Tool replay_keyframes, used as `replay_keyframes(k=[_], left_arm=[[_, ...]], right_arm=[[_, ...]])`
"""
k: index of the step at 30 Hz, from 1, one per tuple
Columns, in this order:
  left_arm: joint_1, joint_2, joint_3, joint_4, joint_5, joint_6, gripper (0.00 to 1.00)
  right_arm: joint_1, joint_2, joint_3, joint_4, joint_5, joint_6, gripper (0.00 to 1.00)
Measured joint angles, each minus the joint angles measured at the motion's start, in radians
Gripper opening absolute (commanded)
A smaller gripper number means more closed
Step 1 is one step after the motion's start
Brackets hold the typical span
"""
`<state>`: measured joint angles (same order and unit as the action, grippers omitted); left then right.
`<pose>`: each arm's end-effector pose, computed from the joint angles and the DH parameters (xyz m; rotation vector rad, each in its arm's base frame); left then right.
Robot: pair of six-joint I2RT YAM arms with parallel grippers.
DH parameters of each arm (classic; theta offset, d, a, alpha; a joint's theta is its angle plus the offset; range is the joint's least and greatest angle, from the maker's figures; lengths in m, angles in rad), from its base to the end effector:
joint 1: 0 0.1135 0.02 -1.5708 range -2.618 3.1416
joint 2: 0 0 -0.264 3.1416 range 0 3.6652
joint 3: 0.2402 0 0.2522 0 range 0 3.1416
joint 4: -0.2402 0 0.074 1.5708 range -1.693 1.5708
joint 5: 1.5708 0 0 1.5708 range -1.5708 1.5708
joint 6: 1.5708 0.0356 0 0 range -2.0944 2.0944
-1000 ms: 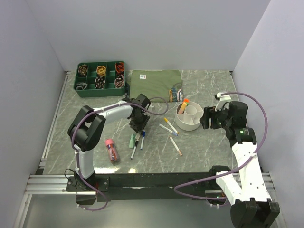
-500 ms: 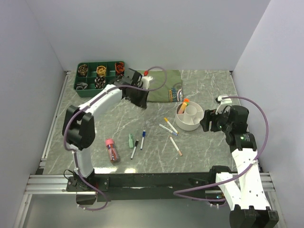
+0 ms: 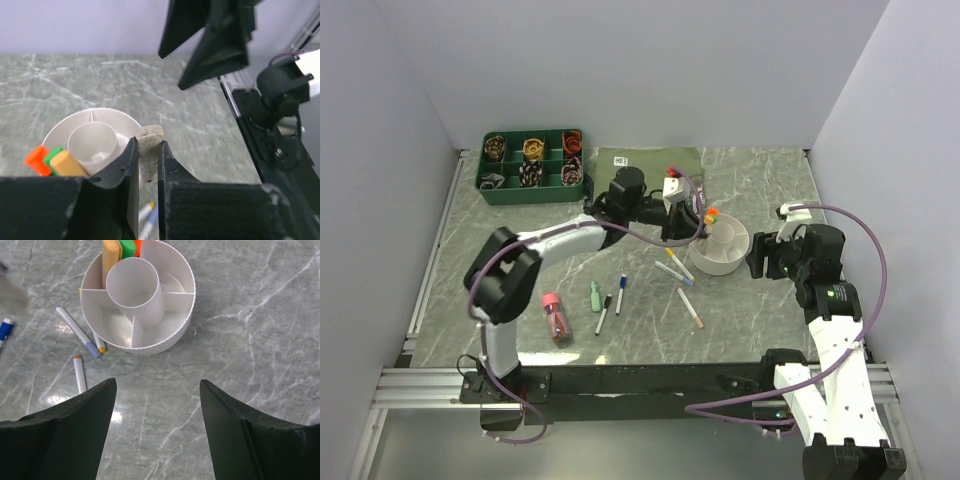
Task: Sort the stationery into containers
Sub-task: Place the pen in the storage box.
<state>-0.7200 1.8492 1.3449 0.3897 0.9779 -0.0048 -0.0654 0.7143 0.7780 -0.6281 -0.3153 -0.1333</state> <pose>0.3033 -0.3053 0.2908 1.3090 1.2701 -1.3407 0.1527 0.0011 0.3042 -0.2554 2.0963 0.2179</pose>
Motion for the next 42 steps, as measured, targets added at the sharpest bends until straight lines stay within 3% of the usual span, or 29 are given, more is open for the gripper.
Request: replay_keyframes(k=[4, 11, 29, 32, 33, 36, 42], left_arm=[[-0.010, 0.119, 0.006, 0.213, 0.013, -0.128, 0.01], [-0.018, 0.236, 0.018, 0.426, 0.013, -0.266, 0.01], [-0.018, 0.335, -0.033, 0.546, -0.021, -0.243, 0.02], [-0.011, 0.358, -0.034, 0.576, -0.027, -0.242, 0.10], [-0.008, 0.368, -0.034, 0.583, -0.030, -0.242, 0.25], [0.002, 0.390, -0.034, 0.592, -0.040, -0.243, 0.41], [0.029, 0.359, -0.088, 0.620, -0.056, -0.249, 0.54]], right_arm=[[-0.001, 0.000, 0.002, -0.017, 0.012, -0.007, 0.75], [-0.001, 0.013, 0.044, -0.079, 0.019, -0.035, 0.75], [-0.001, 0.101, 0.105, -0.109, 0.022, -0.074, 0.75], [-0.001, 0.122, 0.121, -0.111, 0.027, -0.074, 0.75], [-0.001, 0.132, 0.128, -0.111, 0.027, -0.074, 0.75], [-0.001, 0.152, 0.139, -0.111, 0.027, -0.074, 0.75], [-0.001, 0.183, 0.142, -0.109, 0.026, -0.067, 0.75]])
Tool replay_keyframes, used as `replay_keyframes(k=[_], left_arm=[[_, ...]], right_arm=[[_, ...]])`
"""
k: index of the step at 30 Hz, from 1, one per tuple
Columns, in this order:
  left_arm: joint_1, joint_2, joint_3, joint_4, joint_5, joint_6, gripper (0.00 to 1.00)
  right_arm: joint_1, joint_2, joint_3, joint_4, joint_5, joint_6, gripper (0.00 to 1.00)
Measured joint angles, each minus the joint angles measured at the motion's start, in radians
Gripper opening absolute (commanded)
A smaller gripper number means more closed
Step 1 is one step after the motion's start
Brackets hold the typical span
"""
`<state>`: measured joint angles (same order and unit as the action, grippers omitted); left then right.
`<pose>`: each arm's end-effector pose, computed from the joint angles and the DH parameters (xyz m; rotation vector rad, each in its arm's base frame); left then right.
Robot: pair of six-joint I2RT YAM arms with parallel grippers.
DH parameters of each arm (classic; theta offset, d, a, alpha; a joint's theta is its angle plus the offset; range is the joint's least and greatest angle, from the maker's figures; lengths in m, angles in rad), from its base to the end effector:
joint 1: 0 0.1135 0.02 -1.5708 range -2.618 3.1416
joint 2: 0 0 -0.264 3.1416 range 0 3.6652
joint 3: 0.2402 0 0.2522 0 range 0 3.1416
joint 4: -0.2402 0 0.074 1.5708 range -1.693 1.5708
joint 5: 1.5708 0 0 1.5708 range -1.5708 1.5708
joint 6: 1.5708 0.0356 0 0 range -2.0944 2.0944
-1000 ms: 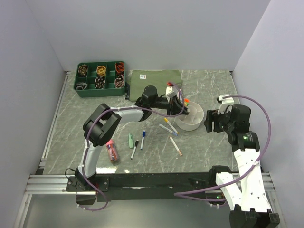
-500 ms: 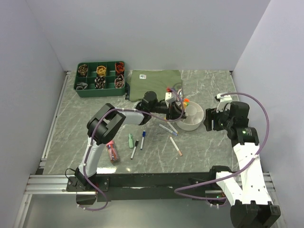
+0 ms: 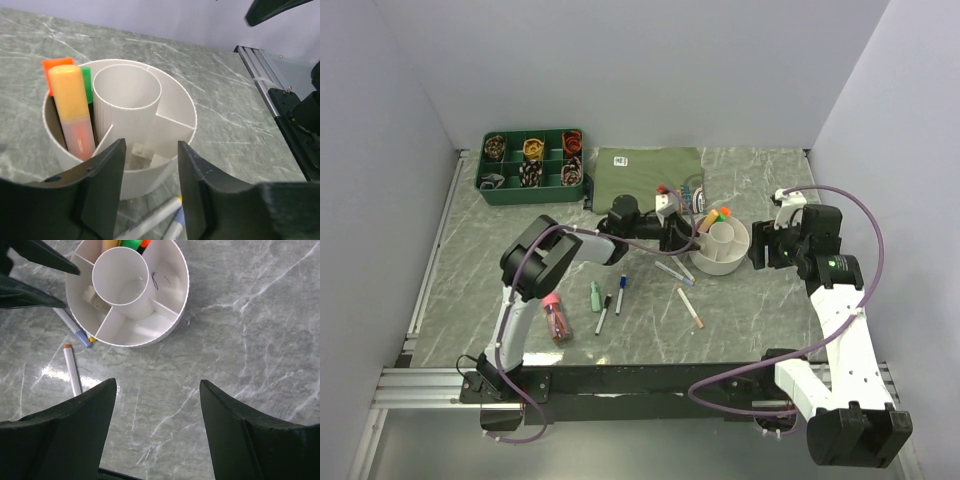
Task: Sort the stationery into containers
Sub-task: Place the pen in the storage box, then pick up the pen from the center of the board.
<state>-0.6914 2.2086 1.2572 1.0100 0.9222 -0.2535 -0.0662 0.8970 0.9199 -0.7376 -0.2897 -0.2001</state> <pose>0.3390 -0.3175 0.1666 1.1156 1.3143 -1.4108 0.1807 -0.0018 0.3145 -0.3002 2.2367 0.1892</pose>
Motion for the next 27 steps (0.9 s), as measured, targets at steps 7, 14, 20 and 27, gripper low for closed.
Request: replay_keyframes(k=[7, 14, 20, 27], left_arm=[[0.031, -0.290, -0.069, -0.304, -0.032, 0.074, 0.59], [0.039, -0.652, -0.041, -0.986, -0.379, 0.232, 0.66], [0.117, -0.553, -0.032, -1.446, -0.635, 0.162, 0.72], [0.177, -0.461, -0.128, -1.684, -0.755, 0.072, 0.64]], right_arm=[[0.000, 0.011, 0.004, 0.047, -0.024, 0.028, 0.75], [0.011, 0.021, 0.001, 0.121, -0.043, 0.040, 0.75], [0.048, 0.032, 0.001, 0.158, -0.045, 0.054, 0.76], [0.079, 0.048, 0.001, 0.163, -0.048, 0.054, 0.76]])
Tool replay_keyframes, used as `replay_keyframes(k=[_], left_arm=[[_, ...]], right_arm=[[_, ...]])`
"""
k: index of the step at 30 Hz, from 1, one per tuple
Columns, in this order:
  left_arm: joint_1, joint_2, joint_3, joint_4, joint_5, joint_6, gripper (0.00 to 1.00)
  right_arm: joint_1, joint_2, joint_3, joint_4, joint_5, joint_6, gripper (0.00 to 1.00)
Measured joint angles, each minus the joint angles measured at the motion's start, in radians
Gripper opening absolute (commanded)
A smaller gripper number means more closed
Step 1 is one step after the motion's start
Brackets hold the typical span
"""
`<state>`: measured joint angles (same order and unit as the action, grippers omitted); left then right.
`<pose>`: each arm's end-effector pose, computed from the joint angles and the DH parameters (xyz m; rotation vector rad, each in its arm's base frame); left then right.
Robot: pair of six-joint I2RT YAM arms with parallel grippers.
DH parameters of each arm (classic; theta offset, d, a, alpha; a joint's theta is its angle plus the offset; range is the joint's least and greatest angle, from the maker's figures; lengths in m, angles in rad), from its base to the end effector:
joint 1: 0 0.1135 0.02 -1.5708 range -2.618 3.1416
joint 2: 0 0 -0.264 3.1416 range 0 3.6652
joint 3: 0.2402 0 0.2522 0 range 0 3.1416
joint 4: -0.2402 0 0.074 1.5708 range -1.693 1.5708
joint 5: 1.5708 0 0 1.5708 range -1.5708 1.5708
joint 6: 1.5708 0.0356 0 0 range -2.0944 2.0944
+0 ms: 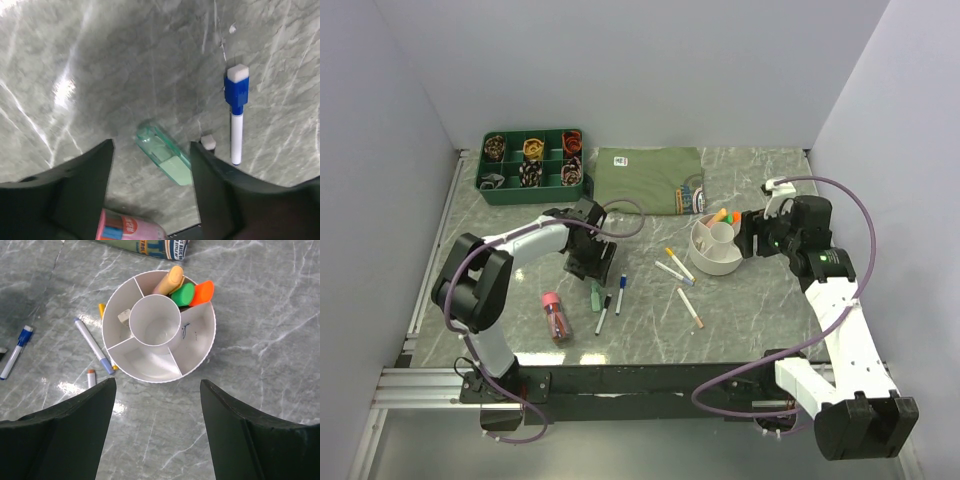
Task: Sort the stationery into containers
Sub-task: Pick up the pen from the center of the board.
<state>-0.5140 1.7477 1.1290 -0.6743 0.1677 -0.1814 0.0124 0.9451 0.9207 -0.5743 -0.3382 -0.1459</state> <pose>0.2851 -0.1678 0.1753 0.5163 2.8690 -0.3692 0.2004 0.0143 0.3209 -0.3610 2.1145 0.2887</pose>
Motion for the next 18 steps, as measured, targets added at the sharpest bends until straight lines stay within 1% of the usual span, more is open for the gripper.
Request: replay_keyframes(k=[6, 13, 16, 18], left_arm=[[0.000, 0.008, -0.004, -0.028, -0.007, -0.048, 0.63], [-0.003, 0.019, -0.025, -0.034, -0.007, -0.074, 0.63], [-0.021, 0.040, -0.004, -0.052, -0.020, -0.072, 0.59], [-0.038, 0.066, 0.023, -0.074, -0.025, -0.072, 0.54]], right_arm=[[0.008, -0.007, -0.007, 0.006, 0.001, 0.002, 0.76], [0.008, -0.055, -0.053, 0.002, 0.001, 0.004, 0.76], [0.008, -0.060, -0.059, -0.003, 0.001, 0.004, 0.76], [0.008, -0.060, -0.059, -0.003, 0.002, 0.003, 0.76]])
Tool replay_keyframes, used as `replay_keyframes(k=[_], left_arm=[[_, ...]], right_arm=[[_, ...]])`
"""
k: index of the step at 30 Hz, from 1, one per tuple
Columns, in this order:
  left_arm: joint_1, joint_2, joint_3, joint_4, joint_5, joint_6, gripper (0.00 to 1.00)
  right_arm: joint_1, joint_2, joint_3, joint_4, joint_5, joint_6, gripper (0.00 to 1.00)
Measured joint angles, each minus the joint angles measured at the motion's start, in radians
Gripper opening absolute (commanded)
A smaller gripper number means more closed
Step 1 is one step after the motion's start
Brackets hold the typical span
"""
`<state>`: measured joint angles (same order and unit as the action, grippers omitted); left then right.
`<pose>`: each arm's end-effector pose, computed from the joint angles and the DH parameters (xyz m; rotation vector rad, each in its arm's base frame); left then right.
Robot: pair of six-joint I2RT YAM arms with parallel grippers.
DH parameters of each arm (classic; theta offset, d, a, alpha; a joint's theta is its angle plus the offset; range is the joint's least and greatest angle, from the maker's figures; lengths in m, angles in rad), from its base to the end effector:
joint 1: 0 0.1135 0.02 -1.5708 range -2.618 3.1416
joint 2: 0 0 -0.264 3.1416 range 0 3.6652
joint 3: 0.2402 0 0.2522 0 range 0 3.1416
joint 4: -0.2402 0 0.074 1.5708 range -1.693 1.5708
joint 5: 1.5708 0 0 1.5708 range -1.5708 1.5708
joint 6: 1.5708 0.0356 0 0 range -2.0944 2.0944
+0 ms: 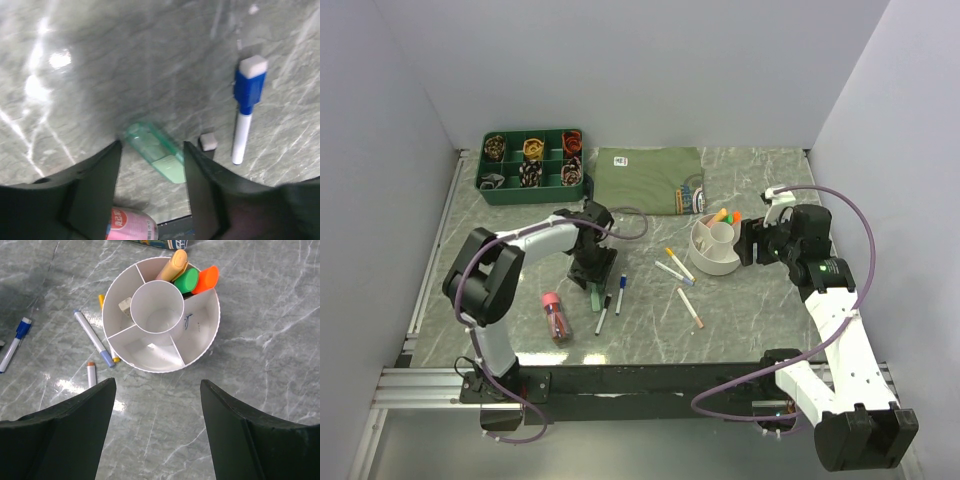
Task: Sort the stationery into containers
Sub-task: Pick up the pen from the center of the board, then place the pen in the storage box.
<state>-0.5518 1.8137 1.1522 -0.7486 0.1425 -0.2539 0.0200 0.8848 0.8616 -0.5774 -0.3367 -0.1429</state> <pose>0.2793 -0.1779 0.1588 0.4677 2.9993 -0.2951 0.1876 0.0155 0.3113 -0.3650 2.1164 0.2936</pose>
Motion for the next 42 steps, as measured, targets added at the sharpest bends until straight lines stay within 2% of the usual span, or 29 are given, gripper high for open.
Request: replay_keyframes(k=[7, 9, 10, 14, 17, 20, 23, 28, 30, 32, 37, 39, 42], left_arm=[[-0.028, 0.056, 0.059, -0.054, -0.003, -0.007, 0.40], [-0.028, 0.060, 0.061, -0.059, -0.006, -0.011, 0.26], [-0.028, 0.064, 0.066, -0.066, -0.008, -0.013, 0.15], [-0.023, 0.083, 0.096, -0.103, 0.019, -0.005, 0.01], [0.002, 0.116, 0.142, -0.152, 0.067, 0.032, 0.01], [0.022, 0.189, 0.250, -0.236, 0.118, 0.094, 0.01], [0.030, 0.269, 0.479, -0.299, 0.168, 0.183, 0.01], [0.031, 0.276, 0.802, -0.300, 0.293, 0.270, 0.01], [0.027, 0.235, 0.812, -0.200, 0.367, 0.288, 0.01], [0.023, 0.182, 0.755, -0.090, 0.454, 0.295, 0.01], [-0.014, 0.006, 0.319, 0.518, 0.657, 0.290, 0.01], [-0.040, 0.008, 0.243, 0.715, 0.705, 0.284, 0.01], [-0.079, 0.058, 0.228, 0.953, 0.744, 0.249, 0.01]], right_arm=[[0.000, -0.002, 0.000, -0.010, 0.003, -0.012, 0.76], [0.000, -0.007, -0.001, -0.010, 0.003, -0.012, 0.77], [0.000, -0.010, -0.003, -0.010, 0.003, -0.012, 0.76], [0.000, -0.011, -0.004, -0.009, 0.003, -0.012, 0.76], [0.000, -0.011, -0.003, -0.007, 0.006, -0.013, 0.76], [0.000, -0.007, 0.003, -0.011, 0.016, -0.019, 0.77], [0.000, -0.005, 0.016, -0.011, 0.029, -0.024, 0.77], [0.000, -0.009, 0.023, -0.005, 0.042, -0.020, 0.77], [-0.002, -0.014, 0.022, -0.002, 0.048, -0.011, 0.76], [-0.011, -0.021, 0.019, 0.002, 0.053, -0.003, 0.76], [-0.052, -0.023, 0.019, 0.000, 0.069, 0.000, 0.75], [-0.055, -0.022, 0.020, -0.001, 0.077, -0.004, 0.76], [-0.058, -0.022, 0.020, -0.002, 0.082, -0.007, 0.75]])
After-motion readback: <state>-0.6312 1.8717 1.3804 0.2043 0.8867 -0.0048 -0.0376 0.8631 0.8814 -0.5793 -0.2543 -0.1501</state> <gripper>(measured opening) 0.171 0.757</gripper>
